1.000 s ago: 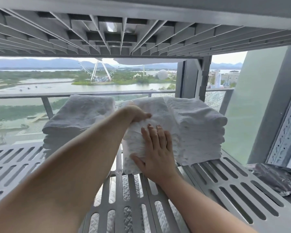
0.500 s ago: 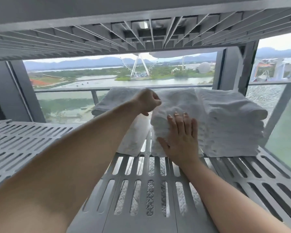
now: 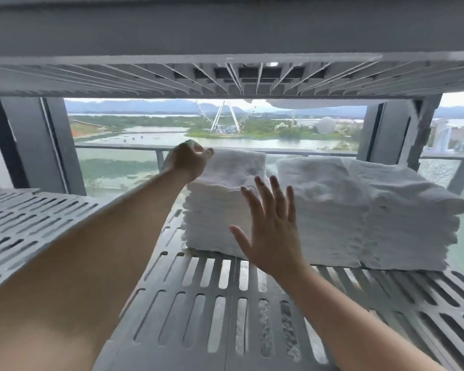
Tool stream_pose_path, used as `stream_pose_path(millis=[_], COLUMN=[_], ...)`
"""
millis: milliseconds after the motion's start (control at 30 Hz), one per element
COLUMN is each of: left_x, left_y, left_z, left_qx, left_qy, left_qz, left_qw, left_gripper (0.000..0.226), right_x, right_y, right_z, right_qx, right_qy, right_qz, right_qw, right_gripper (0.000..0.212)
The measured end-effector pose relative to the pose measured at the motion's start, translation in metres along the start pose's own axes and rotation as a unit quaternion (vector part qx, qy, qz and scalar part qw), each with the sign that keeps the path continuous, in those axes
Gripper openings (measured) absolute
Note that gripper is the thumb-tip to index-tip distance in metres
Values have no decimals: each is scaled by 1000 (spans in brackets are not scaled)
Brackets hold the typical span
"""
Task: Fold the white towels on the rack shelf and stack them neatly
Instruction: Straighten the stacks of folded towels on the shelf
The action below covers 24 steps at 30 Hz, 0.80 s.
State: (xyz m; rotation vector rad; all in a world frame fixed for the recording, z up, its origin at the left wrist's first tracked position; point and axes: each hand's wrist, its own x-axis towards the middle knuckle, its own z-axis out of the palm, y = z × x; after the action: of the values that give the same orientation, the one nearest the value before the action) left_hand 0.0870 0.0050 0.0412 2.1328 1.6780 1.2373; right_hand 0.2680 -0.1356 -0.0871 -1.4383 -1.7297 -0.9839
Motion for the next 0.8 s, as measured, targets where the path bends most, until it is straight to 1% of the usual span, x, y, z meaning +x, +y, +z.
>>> stream_pose_path(millis=[133,233,367,467,533,667,733,800], left_x=[13,10,8,10,12,13,16,19], left_y=[-47,-69,-81,-84,-84,-81,-81,-81], left_z=[5,20,33,36,42,56,59,61], left_qx=[-57,-134,-274,-294,-317,-362,-408,-436], left_qy=[-28,-101,-205,-315,-364,-392,-413,-418], left_qz=[-49,-24,15,28,22,-19,-50,-84], left_qw=[997,986,940,902,875,846,813,792], left_gripper=[54,60,63,76,78,61,50,54], right_x=[33,51,49,31,22,15,13,13], right_y=[-49,-73,-77,-70,-65,-62,-64,-68], right_z=[20,40,62,75,81,82,84,86], right_qx=[-7,-17,-63,-84,-102,-112,-115,-116], right_qy=[4,16,-23,-46,-52,-49,-49,-46], right_qz=[-18,14,64,71,61,49,48,53], right_qw=[1000,1000,996,993,992,991,991,991], right_gripper=[81,87,100,105,108,110,111,110])
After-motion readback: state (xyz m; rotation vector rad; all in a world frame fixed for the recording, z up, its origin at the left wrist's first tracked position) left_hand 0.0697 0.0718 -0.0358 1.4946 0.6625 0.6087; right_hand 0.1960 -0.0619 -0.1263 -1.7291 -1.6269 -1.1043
